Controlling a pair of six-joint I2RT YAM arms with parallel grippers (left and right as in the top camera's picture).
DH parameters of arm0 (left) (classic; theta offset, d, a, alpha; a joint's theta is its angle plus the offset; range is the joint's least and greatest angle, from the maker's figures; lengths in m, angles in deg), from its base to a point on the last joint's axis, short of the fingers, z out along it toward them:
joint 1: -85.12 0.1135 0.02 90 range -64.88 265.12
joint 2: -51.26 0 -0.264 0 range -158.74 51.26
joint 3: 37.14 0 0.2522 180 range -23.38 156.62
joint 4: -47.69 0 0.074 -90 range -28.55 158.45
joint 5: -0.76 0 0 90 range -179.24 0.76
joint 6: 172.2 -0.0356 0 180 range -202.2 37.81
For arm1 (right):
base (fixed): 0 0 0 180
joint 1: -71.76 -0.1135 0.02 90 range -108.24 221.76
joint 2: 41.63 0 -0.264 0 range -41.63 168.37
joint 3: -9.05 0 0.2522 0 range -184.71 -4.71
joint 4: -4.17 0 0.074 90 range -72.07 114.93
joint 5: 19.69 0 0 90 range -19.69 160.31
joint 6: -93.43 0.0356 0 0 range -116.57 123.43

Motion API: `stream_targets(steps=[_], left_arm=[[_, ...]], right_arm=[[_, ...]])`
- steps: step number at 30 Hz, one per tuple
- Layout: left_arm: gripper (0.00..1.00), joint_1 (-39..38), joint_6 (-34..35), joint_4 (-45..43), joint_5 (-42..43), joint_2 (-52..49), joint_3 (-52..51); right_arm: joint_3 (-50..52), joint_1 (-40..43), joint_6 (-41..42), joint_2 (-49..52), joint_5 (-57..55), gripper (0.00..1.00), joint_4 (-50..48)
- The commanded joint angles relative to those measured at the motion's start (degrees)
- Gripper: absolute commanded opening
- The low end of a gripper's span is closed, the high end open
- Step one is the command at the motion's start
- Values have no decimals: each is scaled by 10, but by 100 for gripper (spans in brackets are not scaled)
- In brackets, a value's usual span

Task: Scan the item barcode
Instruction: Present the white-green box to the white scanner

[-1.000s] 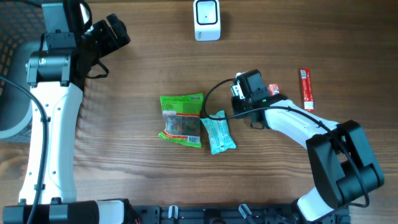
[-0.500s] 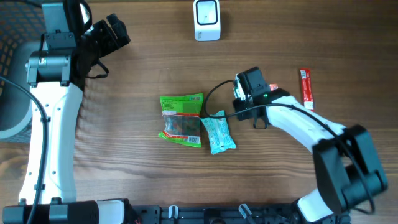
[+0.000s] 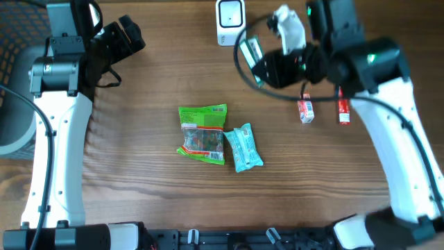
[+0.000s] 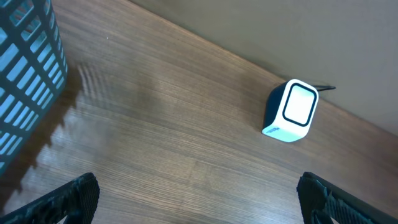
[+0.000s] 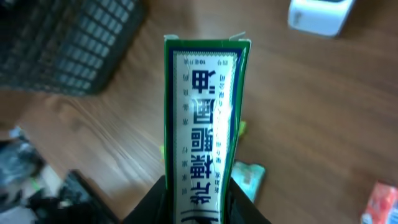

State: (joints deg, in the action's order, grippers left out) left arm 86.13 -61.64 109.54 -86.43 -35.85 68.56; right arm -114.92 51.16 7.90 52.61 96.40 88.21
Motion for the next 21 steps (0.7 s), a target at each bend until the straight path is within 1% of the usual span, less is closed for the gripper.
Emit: stream_targets(steps=[1,2,3,4,6,7,8,9,10,12,14,17,18,21], left_arm=[[100,-1,-9,-2,-10,-2,0],[100,-1,-9,-2,-10,-2,0],[100,-1,-9,-2,-10,-2,0],[100,-1,-9,-2,-10,-2,0],[100,0,-9,-2,-10,-2,0],[100,-1,-9,-2,-10,-2,0],[100,-1,-9,-2,-10,-2,0],[100,-1,-9,-2,-10,-2,0],[100,0,-9,-2,-10,-2,0],[100,-1,-9,-2,-10,-2,0],[100,-1,-9,-2,-10,-2,0],[100,-1,-9,-2,-10,-2,0],[100,-1,-9,-2,-10,-2,0],[100,-1,-9,-2,-10,-2,0]], right_arm=[[-130,1,0,111,72,23,24],[-158,4,1,143,96,24,24],[-174,9,4,176,126,28,12],[-174,18,17,210,153,29,-8],[-174,32,17,264,193,23,-60],[-174,37,22,286,209,22,-92],[-174,43,37,312,216,18,-134],[-174,49,60,334,219,18,-171],[-174,56,68,357,227,18,-217],[-174,65,97,387,229,19,-273],[-174,70,116,422,237,22,-334],[-173,71,155,471,248,22,-412],[-173,72,170,484,255,22,-437],[-173,83,271,534,295,22,-558]])
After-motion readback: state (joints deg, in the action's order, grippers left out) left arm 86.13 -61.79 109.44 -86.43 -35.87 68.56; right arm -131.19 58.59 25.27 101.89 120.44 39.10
